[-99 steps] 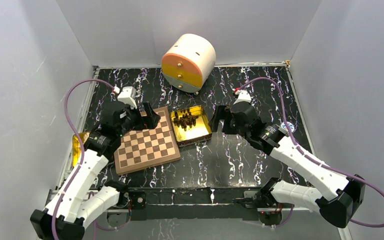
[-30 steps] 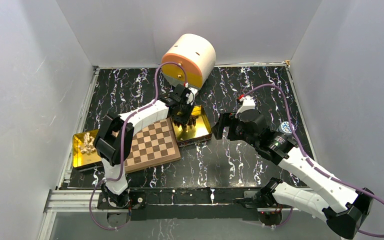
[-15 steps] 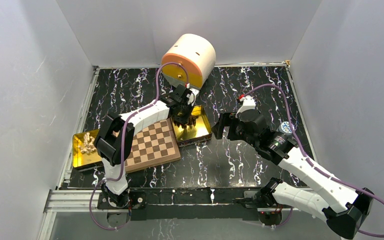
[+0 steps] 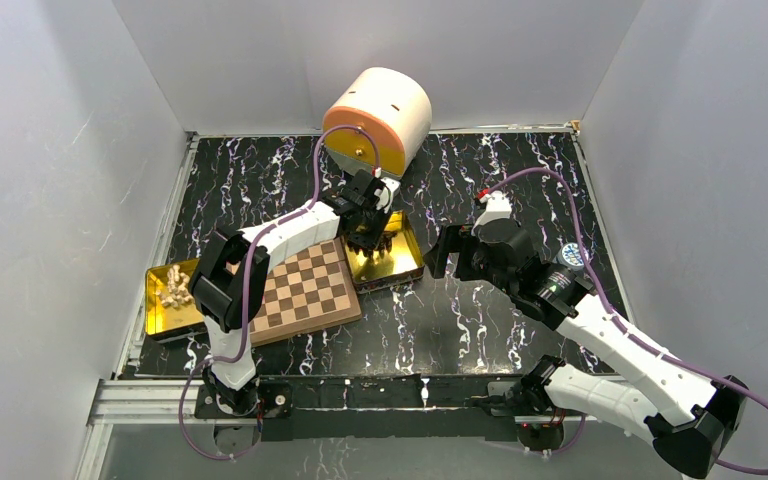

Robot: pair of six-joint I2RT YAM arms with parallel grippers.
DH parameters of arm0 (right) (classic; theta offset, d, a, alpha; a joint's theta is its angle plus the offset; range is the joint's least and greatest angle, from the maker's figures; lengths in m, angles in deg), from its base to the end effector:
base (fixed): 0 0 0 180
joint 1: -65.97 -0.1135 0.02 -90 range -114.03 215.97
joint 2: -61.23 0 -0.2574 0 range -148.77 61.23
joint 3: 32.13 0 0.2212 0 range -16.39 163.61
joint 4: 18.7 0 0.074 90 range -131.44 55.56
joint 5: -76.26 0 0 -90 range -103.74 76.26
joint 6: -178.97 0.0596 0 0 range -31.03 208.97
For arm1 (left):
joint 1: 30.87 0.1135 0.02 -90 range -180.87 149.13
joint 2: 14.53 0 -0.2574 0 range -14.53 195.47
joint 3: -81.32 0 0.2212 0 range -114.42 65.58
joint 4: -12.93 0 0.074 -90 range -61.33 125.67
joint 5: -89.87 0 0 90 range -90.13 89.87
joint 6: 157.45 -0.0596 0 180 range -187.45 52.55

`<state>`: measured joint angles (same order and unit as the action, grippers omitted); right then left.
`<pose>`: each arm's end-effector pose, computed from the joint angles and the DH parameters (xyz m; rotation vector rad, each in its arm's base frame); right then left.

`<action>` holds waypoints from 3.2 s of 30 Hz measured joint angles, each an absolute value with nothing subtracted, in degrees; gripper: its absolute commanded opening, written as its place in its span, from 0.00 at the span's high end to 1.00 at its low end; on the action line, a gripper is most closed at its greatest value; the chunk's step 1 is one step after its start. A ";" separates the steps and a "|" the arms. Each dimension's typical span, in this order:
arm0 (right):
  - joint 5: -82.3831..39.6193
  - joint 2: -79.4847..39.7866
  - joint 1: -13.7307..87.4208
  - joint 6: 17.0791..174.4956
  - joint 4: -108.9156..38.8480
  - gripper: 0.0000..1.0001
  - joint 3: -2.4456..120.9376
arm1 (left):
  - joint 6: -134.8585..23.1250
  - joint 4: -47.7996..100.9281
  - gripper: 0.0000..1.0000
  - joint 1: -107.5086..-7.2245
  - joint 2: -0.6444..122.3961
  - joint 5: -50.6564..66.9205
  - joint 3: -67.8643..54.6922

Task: Set up the chess pieces on the board
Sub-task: Pick up the chess piece from the storage box, then place the chess piece on the chessboard.

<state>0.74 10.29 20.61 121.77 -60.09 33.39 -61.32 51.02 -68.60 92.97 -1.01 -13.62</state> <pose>0.1437 0.1243 0.3096 -0.0656 2.0749 0.5984 0.3154 -0.2428 0.2076 0.6689 2.3890 -0.3136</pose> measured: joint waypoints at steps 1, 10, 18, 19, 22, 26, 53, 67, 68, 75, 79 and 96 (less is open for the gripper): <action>0.76 10.27 20.61 121.77 -60.11 0.01 33.39 | -61.34 51.02 0.74 -68.60 92.97 -1.01 -13.62; 0.94 10.25 20.61 121.77 -60.44 0.01 33.39 | -61.51 50.99 0.73 -68.62 92.99 -1.04 -13.59; 0.94 9.79 20.63 121.79 -60.42 0.01 33.39 | -61.97 50.99 0.69 -68.65 93.06 -1.25 -13.59; 0.91 9.73 20.63 121.79 -60.42 0.01 33.39 | -62.04 50.99 0.69 -68.67 93.06 -1.28 -13.59; 0.91 9.62 20.63 121.79 -60.42 0.01 33.39 | -62.34 50.99 0.69 -68.71 93.06 -1.50 -13.59; 0.91 9.62 20.63 121.81 -60.42 0.01 33.39 | -62.50 50.99 0.74 -68.76 93.08 -1.71 -13.59; 0.87 9.27 20.61 122.21 -60.42 0.01 33.39 | -61.58 51.28 0.91 -68.76 93.34 -1.93 -13.59; -0.09 8.74 20.61 122.14 -60.39 0.01 33.39 | -58.67 55.50 0.90 -68.76 87.33 -3.03 -15.23; -0.22 8.74 20.63 122.12 -60.39 0.01 33.39 | -58.56 56.07 0.90 -68.76 87.27 -3.70 -15.71; -0.42 9.29 20.63 121.99 -60.42 0.01 33.39 | -58.23 60.79 0.89 -68.10 87.22 -10.39 -19.41; -0.42 10.47 20.63 121.94 -60.42 0.01 33.39 | -57.53 62.45 0.88 -65.41 87.22 -11.51 -20.33; -0.38 12.22 20.63 121.79 -61.33 0.01 32.10 | -54.08 63.17 0.87 -50.77 92.21 -9.12 -23.82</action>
